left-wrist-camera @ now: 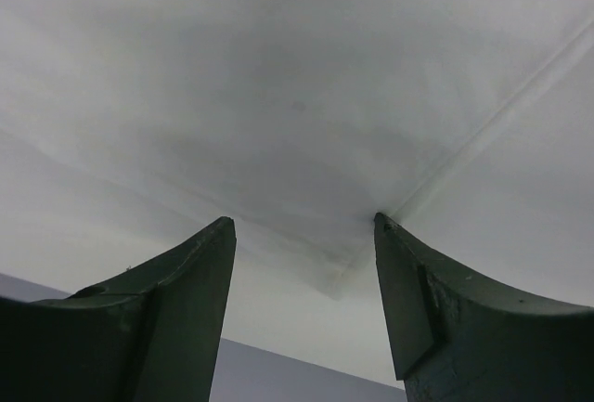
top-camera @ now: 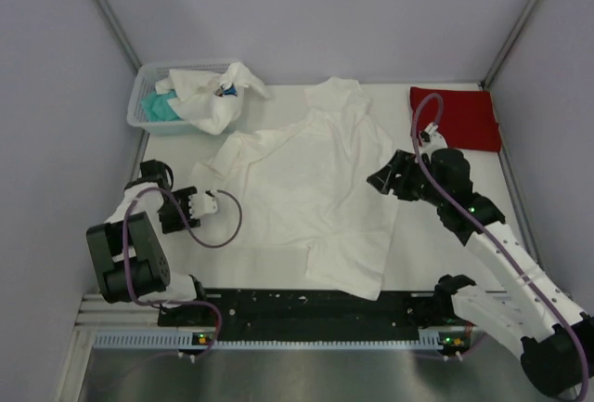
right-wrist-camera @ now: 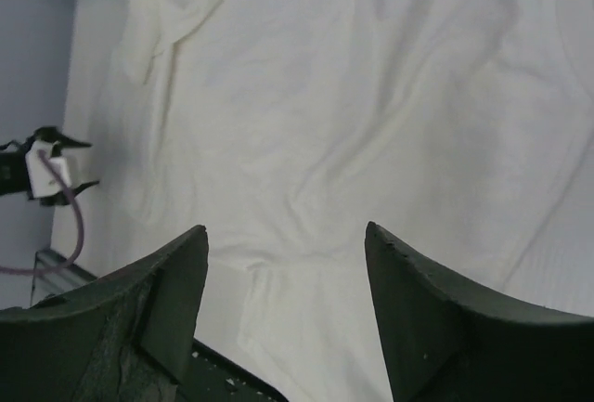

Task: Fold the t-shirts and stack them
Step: Flatten out the tshirt

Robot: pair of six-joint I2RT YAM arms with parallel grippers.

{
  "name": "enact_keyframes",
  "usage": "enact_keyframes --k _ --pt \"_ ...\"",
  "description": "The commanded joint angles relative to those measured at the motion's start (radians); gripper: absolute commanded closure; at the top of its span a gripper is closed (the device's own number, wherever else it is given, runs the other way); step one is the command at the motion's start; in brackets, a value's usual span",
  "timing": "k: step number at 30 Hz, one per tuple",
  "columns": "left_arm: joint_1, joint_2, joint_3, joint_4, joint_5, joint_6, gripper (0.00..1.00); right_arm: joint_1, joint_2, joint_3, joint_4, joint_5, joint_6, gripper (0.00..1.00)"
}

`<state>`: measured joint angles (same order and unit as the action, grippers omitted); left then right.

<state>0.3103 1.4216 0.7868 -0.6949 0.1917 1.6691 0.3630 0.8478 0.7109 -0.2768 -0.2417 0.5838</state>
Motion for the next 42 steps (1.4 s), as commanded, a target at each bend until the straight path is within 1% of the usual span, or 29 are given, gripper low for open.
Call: enact_keyframes --k 1,2,4,5,6,7,10,11,12,13,14,15,17,20,23,26,27,28,29,30,33,35,39,42 --pt "0.026 0.034 -0.035 0.044 -0.044 0.081 0.34 0.072 0.103 0.133 -0.434 0.317 0.149 0.33" --pt "0.027 0.036 -0.044 0.047 -0.049 0.09 0.34 0.108 0.118 0.136 -0.473 0.373 0.178 0.3" --pt "0.032 0.034 -0.069 0.075 -0.057 0.104 0.34 0.192 0.16 0.134 -0.547 0.479 0.235 0.21" --pt "0.03 0.033 -0.081 0.119 -0.06 0.104 0.34 0.242 0.198 0.136 -0.583 0.53 0.279 0.1" --pt "0.033 0.036 -0.096 0.165 -0.063 0.103 0.34 0.293 0.233 0.136 -0.626 0.562 0.321 0.07" --pt "0.033 0.04 -0.104 0.205 -0.066 0.093 0.34 0.353 0.294 0.136 -0.653 0.574 0.353 0.06" --pt "0.033 0.06 -0.109 0.241 -0.064 0.081 0.36 0.479 0.439 0.127 -0.714 0.55 0.43 0.05" --pt "0.033 0.062 -0.116 0.245 -0.06 0.083 0.39 0.5 0.476 0.118 -0.726 0.539 0.447 0.05" --pt "0.032 0.06 -0.126 0.245 -0.055 0.084 0.46 0.522 0.496 0.102 -0.722 0.533 0.47 0.06" --pt "0.032 0.056 -0.13 0.245 -0.051 0.087 0.57 0.536 0.508 0.081 -0.708 0.527 0.487 0.08" --pt "0.032 0.048 -0.141 0.245 -0.043 0.089 0.73 0.545 0.511 0.059 -0.667 0.5 0.494 0.11" --pt "0.03 0.04 -0.144 0.245 -0.037 0.084 0.84 0.547 0.507 0.032 -0.613 0.457 0.495 0.12" --pt "0.032 0.019 -0.153 0.239 -0.02 0.077 1.0 0.548 0.507 -0.014 -0.451 0.383 0.491 0.2" --pt "0.03 -0.024 -0.164 0.222 0.014 0.055 1.0 0.547 0.525 -0.047 -0.326 0.297 0.478 0.31" --pt "0.033 -0.076 -0.167 0.187 0.049 0.049 1.0 0.548 0.556 -0.042 -0.3 0.292 0.447 0.39" --pt "0.03 -0.125 -0.166 0.155 0.097 0.037 1.0 0.548 0.571 -0.047 -0.276 0.306 0.433 0.53" --pt "0.032 -0.138 -0.161 0.14 0.112 0.034 1.0 0.548 0.571 -0.047 -0.26 0.3 0.427 0.62" --pt "0.03 -0.151 -0.153 0.121 0.13 0.026 1.0 0.547 0.564 -0.047 -0.251 0.298 0.419 0.72" --pt "0.032 -0.162 -0.143 0.097 0.146 0.021 1.0 0.548 0.551 -0.047 -0.239 0.298 0.41 0.91" --pt "0.03 -0.17 -0.126 0.071 0.166 0.009 1.0 0.547 0.537 -0.044 -0.24 0.304 0.404 1.0" --pt "0.03 -0.191 -0.064 -0.015 0.224 -0.029 1.0 0.545 0.466 -0.042 -0.248 0.343 0.381 1.0" --pt "0.029 -0.199 -0.038 -0.063 0.25 -0.043 1.0 0.536 0.407 -0.033 -0.291 0.38 0.37 1.0" --pt "0.007 -0.226 -0.032 -0.121 0.259 -0.055 1.0 0.499 0.278 -0.015 -0.366 0.421 0.338 1.0" --pt "-0.019 -0.269 -0.018 -0.143 0.262 -0.1 1.0 0.495 0.2 0.073 -0.459 0.505 0.278 1.0"
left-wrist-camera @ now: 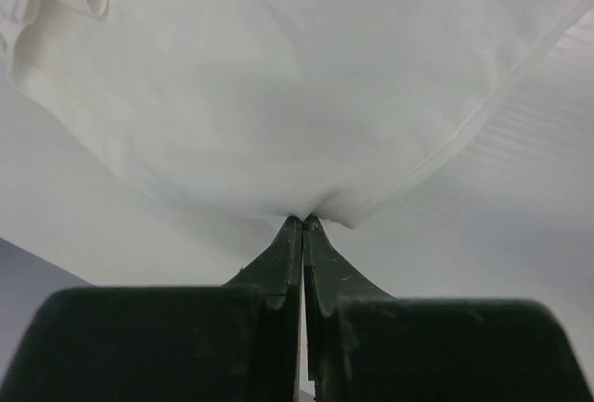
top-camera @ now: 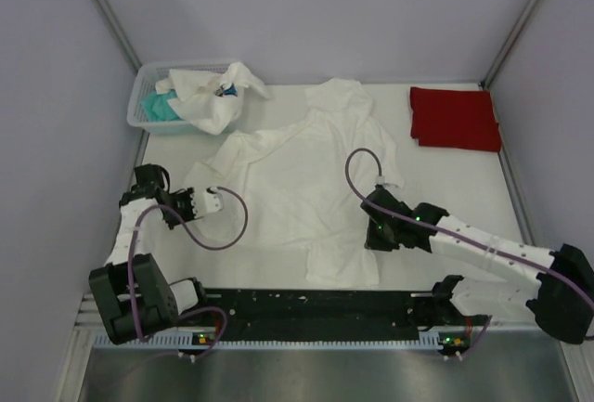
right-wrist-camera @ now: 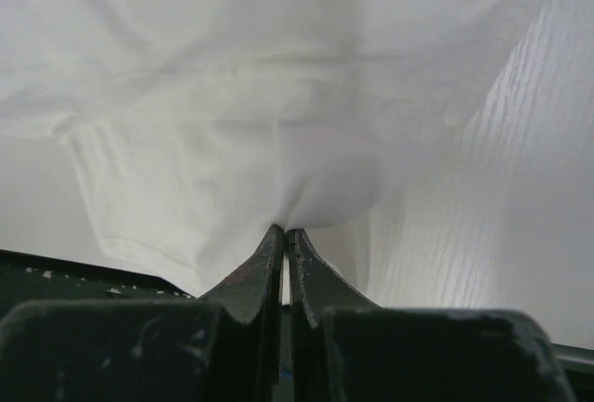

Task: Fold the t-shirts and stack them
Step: Flatten out the tshirt

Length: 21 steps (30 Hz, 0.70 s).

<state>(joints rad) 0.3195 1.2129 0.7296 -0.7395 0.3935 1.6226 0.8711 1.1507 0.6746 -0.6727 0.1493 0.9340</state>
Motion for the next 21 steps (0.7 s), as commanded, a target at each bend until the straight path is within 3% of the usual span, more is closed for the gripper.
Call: enact_keyframes --k 1,5,8,12,17,21 --pt "-0.037 -0.075 0.051 -0.101 0.062 -0.084 1.0 -0.017 -0.133 0.156 -0.095 0.143 -0.099 1.0" --pt "-0.109 -0.092 0.195 -0.072 -0.057 -0.349 1.0 -0.041 -0.209 0.376 -0.212 0.284 -0.213 1.0" --pt "-0.12 -0.062 0.385 -0.214 -0.053 -0.47 1.0 -0.05 -0.247 0.587 -0.295 0.416 -0.294 1.0" --pt "-0.122 -0.104 0.539 -0.337 0.04 -0.491 1.0 -0.053 -0.264 0.822 -0.355 0.501 -0.409 1.0" --pt "-0.155 -0.217 0.674 -0.417 0.062 -0.503 1.0 -0.053 -0.261 1.09 -0.426 0.512 -0.497 1.0" --pt "-0.157 -0.213 0.9 -0.507 0.025 -0.57 1.0 -0.052 -0.289 1.252 -0.439 0.501 -0.517 1.0"
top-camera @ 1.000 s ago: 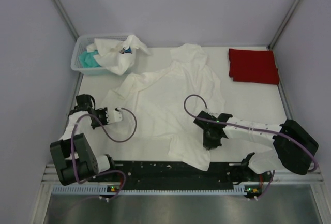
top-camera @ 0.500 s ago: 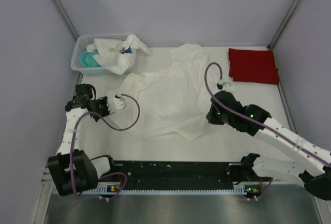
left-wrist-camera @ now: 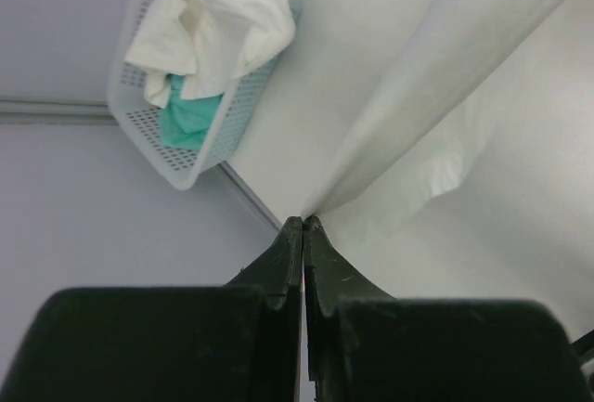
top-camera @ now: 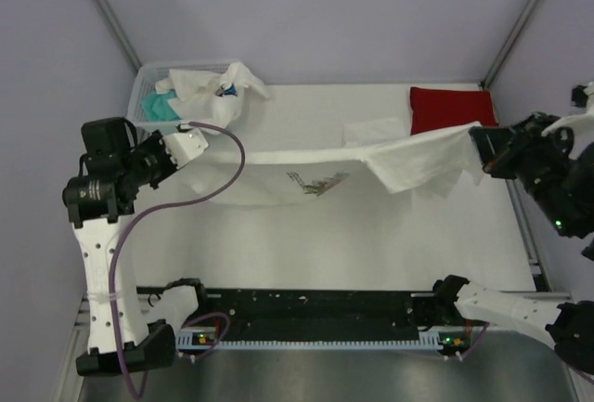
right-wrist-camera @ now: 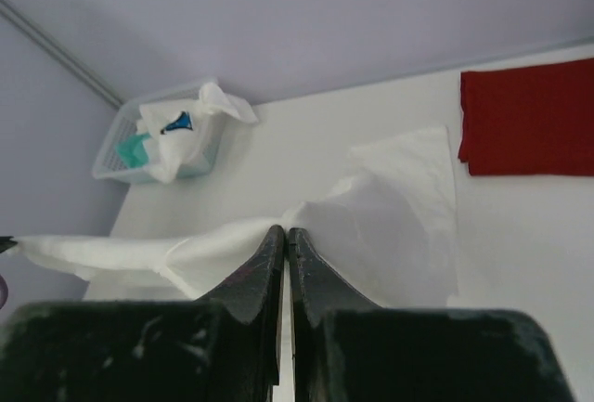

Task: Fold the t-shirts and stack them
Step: Flatten out the tshirt

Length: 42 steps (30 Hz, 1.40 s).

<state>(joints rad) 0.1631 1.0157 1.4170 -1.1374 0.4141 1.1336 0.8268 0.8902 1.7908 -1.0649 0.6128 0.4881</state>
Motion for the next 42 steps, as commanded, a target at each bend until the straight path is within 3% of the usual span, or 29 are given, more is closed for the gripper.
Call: enact_keyframes --k 1,5,9,11,13,17,22,24,25,28,32,36,42 --pt "-0.002 -0.011 0.25 -0.11 -0.009 -0.096 1.0 -0.009 -0.036 0.162 -0.046 0.035 -0.077 1.0" --pt "0.0 0.015 0.338 -0.073 -0.041 -0.133 1.0 -0.008 -0.021 0.187 -0.046 0.07 -0.129 1.0" --pt "-0.002 0.041 0.284 0.03 0.015 -0.181 1.0 -0.008 0.094 0.171 -0.018 0.162 -0.198 1.0" --pt "-0.011 0.063 0.234 0.106 0.034 -0.218 1.0 -0.017 0.142 0.153 0.073 0.191 -0.236 1.0" --pt "-0.039 0.099 0.212 0.194 -0.006 -0.262 1.0 -0.087 0.182 0.145 0.195 0.1 -0.267 1.0" --pt "-0.123 0.205 0.256 0.352 -0.112 -0.377 1.0 -0.389 0.389 0.246 0.25 -0.235 -0.209 1.0" --pt "-0.218 0.392 0.437 0.548 -0.361 -0.468 1.0 -0.596 0.743 0.695 0.247 -0.428 -0.21 1.0" --pt "-0.218 0.472 0.572 0.582 -0.453 -0.479 1.0 -0.624 0.826 0.894 0.267 -0.456 -0.198 1.0" --pt "-0.22 0.504 0.638 0.596 -0.484 -0.48 1.0 -0.638 0.825 0.919 0.308 -0.469 -0.189 1.0" --pt "-0.22 0.546 0.766 0.619 -0.492 -0.448 1.0 -0.683 0.733 0.824 0.443 -0.456 -0.183 1.0" --pt "-0.227 0.486 0.722 0.631 -0.419 -0.391 1.0 -0.7 0.604 0.753 0.464 -0.398 -0.288 1.0" --pt "-0.238 0.35 0.475 0.674 -0.324 -0.307 1.0 -0.7 0.456 0.554 0.441 -0.403 -0.329 1.0" --pt "-0.246 0.153 0.091 0.57 -0.233 -0.106 1.0 -0.7 0.187 0.042 0.29 -0.537 -0.283 1.0"
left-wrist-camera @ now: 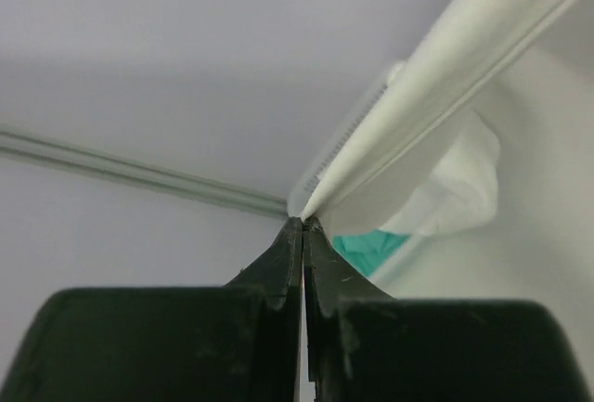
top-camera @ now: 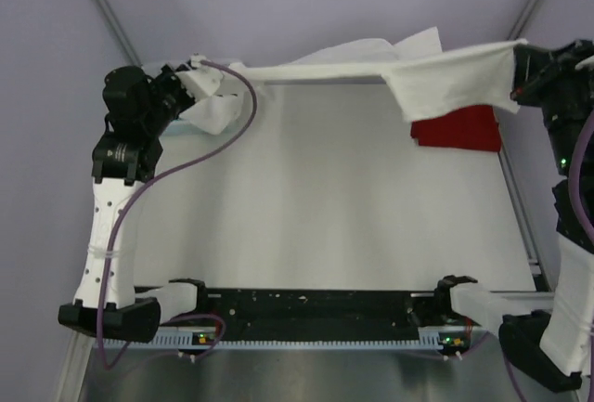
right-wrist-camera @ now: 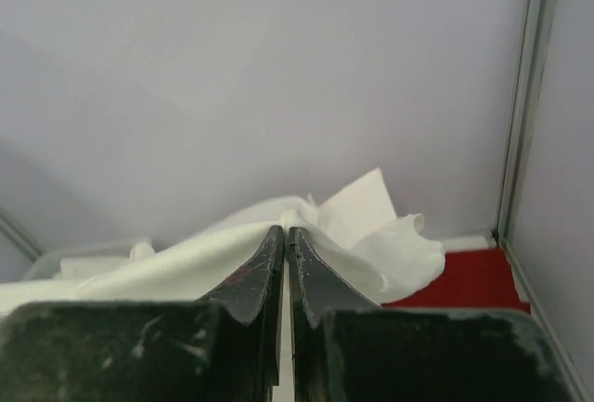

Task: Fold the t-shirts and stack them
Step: Flatten out the tshirt

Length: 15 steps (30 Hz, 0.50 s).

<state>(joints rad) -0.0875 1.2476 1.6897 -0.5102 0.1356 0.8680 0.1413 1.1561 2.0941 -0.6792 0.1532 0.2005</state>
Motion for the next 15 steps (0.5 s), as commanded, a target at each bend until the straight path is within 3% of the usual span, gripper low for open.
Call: enact_keyframes --k 1,9,15 --pt "0.005 -0.101 -0.235 -0.106 0.055 0.19 1.0 -0.014 -0.125 -0.36 -0.124 -0.099 0.017 1.0" --pt "0.0 -0.214 -0.687 -0.385 0.142 0.292 1.0 -0.012 -0.413 -0.981 -0.364 -0.234 0.212 1.0" --pt "0.0 -0.226 -0.88 -0.592 0.121 0.333 1.0 -0.011 -0.504 -1.223 -0.463 -0.493 0.35 1.0"
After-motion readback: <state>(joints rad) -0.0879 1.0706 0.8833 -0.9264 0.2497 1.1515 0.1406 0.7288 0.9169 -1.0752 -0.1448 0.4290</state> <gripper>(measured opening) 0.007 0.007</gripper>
